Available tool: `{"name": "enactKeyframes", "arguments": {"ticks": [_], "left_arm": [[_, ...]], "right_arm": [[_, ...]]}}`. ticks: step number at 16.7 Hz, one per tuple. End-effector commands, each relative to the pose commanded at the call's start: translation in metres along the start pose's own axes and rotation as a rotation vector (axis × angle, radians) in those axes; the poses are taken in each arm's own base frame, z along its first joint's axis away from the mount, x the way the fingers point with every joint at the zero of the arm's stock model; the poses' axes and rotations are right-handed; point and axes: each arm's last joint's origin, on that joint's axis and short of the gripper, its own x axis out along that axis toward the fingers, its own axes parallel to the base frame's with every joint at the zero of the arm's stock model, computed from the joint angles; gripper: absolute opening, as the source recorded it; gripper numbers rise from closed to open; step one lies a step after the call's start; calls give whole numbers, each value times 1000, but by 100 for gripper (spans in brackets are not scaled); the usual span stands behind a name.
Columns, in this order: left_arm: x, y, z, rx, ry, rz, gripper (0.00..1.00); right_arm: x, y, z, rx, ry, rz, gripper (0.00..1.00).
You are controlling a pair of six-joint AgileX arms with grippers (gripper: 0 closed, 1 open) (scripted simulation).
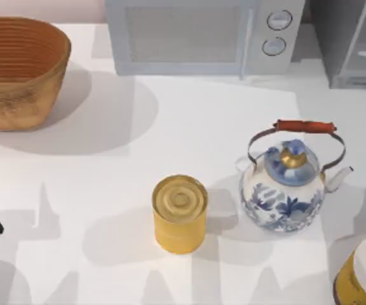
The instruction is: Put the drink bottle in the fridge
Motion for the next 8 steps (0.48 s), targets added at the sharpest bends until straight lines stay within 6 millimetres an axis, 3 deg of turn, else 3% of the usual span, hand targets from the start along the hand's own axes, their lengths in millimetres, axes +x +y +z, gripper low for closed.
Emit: {"name": "enactKeyframes", "arguments": {"ticks": [4, 8], "left_arm": [[0, 0, 0, 0, 0, 0, 100], [0, 0, 0, 0, 0, 0, 100]], "right_arm": [[1, -1, 3, -27, 21, -3, 100], [9, -9, 12, -168, 169, -30, 100]]}}
